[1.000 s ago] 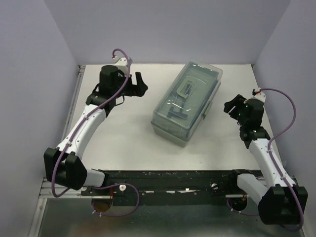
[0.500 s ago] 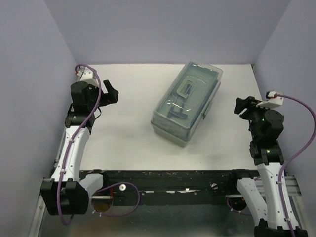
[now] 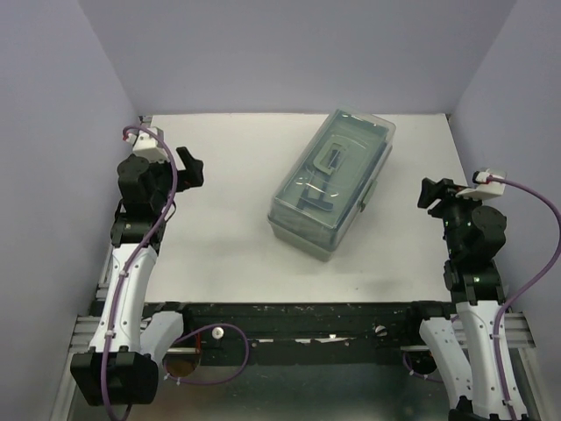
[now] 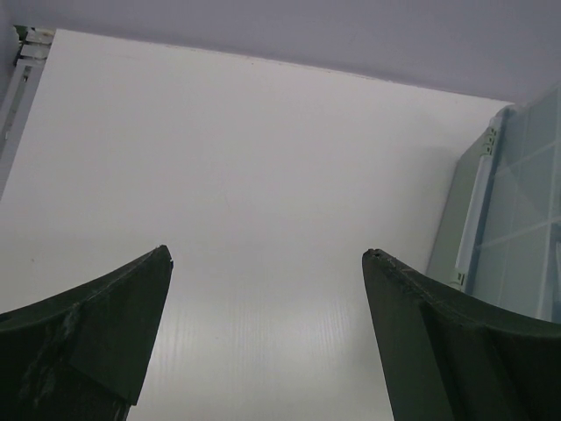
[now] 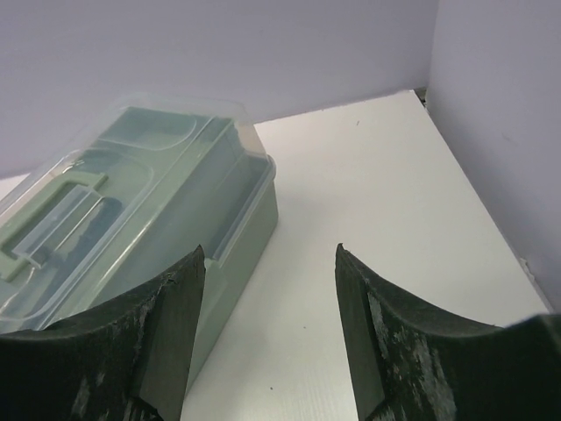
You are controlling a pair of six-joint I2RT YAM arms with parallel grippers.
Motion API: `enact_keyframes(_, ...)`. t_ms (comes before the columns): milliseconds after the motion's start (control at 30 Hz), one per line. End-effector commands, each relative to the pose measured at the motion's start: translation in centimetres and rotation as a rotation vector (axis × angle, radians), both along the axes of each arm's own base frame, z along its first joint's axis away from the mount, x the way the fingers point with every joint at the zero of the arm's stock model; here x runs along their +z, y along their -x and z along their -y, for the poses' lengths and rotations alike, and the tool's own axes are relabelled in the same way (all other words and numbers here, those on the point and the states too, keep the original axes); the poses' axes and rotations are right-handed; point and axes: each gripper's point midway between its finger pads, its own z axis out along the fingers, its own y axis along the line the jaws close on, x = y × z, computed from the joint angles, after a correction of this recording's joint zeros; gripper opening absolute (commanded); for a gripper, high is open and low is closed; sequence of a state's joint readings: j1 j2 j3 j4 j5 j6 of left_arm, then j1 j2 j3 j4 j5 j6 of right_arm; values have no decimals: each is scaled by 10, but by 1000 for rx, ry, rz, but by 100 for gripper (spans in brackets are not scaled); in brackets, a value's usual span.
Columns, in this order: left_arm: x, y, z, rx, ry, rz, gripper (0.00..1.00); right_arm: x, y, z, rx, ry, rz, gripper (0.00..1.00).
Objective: Pack the tool kit
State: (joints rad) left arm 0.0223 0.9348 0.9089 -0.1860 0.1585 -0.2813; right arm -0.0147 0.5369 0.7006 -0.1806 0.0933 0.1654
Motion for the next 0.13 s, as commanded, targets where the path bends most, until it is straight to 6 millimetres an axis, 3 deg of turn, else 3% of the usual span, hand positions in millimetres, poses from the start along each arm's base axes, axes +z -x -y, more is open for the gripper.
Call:
enact_keyframes(0,8,1,-5,20,-19,45,99,-5,0,6,-25,18,-8,69)
enact_keyframes(100,7,0,-4,17,-19,45,99,-5,0,6,-27,21,-7,69)
